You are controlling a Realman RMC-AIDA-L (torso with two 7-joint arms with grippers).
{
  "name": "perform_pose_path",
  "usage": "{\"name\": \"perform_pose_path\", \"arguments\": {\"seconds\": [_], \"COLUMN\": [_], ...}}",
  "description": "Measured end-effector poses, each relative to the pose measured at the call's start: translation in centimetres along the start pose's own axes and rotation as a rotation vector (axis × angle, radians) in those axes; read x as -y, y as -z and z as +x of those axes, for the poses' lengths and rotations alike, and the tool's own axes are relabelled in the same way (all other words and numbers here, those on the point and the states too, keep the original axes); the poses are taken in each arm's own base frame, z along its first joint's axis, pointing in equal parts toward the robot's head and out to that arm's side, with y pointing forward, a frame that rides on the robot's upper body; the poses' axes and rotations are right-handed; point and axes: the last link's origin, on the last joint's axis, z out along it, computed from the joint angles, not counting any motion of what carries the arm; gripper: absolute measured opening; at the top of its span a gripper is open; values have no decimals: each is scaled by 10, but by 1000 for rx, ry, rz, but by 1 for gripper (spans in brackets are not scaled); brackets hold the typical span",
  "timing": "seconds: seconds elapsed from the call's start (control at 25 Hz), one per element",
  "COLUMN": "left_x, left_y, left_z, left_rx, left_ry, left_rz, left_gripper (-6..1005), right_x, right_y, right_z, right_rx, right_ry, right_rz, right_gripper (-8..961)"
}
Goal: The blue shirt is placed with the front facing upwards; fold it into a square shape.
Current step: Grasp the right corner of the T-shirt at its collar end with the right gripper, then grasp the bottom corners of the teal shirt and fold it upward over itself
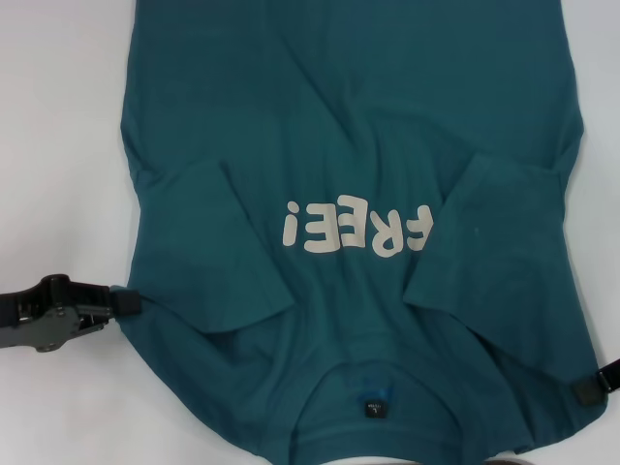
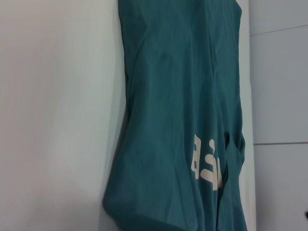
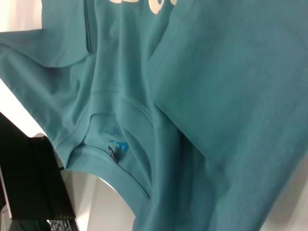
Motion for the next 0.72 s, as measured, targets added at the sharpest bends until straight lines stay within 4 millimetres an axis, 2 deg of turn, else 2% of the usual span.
{"name": "perform_pose_path", "arguments": {"seconds": [0.08,0.28,0.52,0.72], "left_x": [0,0,-1,0], "left_y": [0,0,4,11], "left_z": [0,-1,-8,-15], "left_rx": [0,6,38,84], "left_ry": [0,0,-12,-18], "left_rz": [0,0,-14,-6], "left_gripper": [48,48,49,49], "right_x": [1,6,19,24], "right_y": [1,7,28,36], "right_z": [0,2,9,15], "right_rx": [3,21,94,112], "right_ry": [2,-27,-119,-149], "right_rz": [10,51,99,111], "right_gripper": [57,24,25,25]}}
